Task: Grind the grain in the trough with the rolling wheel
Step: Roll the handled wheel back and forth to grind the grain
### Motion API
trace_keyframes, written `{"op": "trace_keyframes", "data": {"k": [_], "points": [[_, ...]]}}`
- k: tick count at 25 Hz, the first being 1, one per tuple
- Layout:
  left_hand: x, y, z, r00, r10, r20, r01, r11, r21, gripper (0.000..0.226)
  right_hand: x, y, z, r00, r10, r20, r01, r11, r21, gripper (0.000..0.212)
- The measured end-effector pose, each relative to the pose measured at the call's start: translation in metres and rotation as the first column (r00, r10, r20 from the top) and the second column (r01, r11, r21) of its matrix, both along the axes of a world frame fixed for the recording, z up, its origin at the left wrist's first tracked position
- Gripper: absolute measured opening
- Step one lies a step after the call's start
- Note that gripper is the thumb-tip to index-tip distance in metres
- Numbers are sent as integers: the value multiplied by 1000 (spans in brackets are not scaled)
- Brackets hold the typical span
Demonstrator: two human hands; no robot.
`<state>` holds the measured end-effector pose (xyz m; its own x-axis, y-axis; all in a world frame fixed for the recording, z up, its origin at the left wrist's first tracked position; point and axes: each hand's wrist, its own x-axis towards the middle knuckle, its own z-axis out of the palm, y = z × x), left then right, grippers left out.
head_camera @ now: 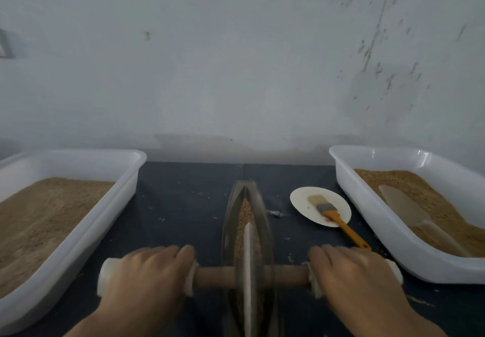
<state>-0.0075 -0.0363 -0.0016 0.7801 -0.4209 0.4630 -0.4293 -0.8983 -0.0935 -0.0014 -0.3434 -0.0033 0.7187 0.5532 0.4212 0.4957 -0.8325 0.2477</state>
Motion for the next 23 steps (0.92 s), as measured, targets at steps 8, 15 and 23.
{"op": "trace_keyframes", "data": {"k": [8, 15, 23], "points": [[107, -22, 12, 935, 354, -12, -347, 923, 165, 20, 110, 28, 9, 937, -317, -147, 323, 946, 12, 16], [3, -8, 5, 971, 234, 46, -239, 953, 185, 15, 5, -8, -15, 1000, -28, 3, 27, 999, 39, 51], [92, -22, 8, 927, 369, -61, -354, 919, 175, 16, 103, 26, 4, 923, -373, -91, 368, 928, -65, 18]]}}
